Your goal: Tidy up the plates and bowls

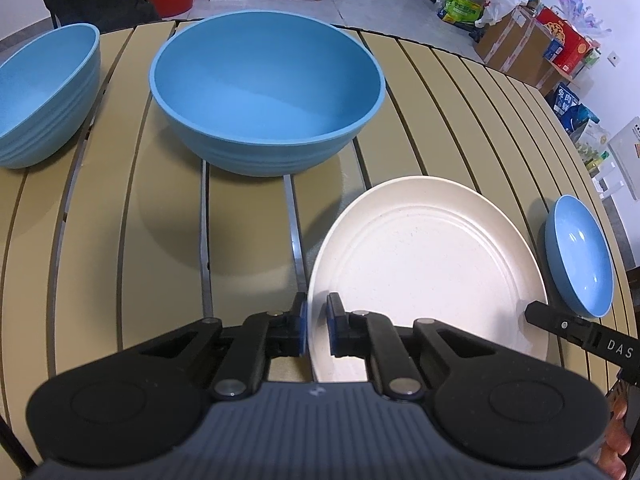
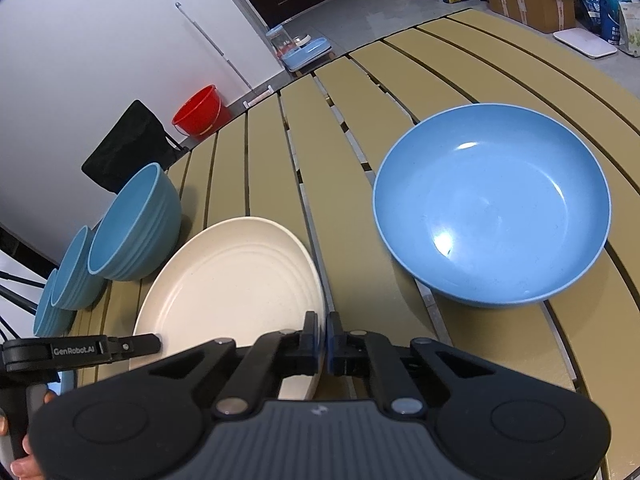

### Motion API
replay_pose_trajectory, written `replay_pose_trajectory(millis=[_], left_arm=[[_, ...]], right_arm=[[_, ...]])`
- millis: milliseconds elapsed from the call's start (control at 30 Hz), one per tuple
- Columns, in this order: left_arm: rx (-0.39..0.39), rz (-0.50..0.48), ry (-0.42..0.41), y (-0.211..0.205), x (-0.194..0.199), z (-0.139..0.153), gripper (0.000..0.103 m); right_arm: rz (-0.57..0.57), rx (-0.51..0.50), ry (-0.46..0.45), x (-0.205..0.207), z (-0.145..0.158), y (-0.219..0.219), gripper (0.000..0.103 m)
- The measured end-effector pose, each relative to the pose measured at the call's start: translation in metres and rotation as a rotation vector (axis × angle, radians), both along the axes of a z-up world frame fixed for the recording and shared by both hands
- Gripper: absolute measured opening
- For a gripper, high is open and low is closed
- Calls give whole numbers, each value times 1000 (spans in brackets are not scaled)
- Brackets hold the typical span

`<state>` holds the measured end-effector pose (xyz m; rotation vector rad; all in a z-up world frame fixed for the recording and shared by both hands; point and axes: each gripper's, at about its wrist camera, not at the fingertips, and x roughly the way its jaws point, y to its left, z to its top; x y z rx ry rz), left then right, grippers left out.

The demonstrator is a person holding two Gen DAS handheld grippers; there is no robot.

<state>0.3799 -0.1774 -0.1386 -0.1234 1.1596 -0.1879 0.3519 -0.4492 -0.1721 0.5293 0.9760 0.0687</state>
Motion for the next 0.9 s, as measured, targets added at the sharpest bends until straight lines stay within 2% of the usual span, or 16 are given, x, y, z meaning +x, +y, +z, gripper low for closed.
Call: replay_pose_trajectory(millis=[433, 900], left_arm=[[1, -7, -5, 3, -4, 2, 10], [-11, -2, -37, 16, -21, 25, 10]], right_arm=[[-6, -12, -4, -2, 8, 5, 4], [-3, -18, -41, -17, 34, 15, 4]])
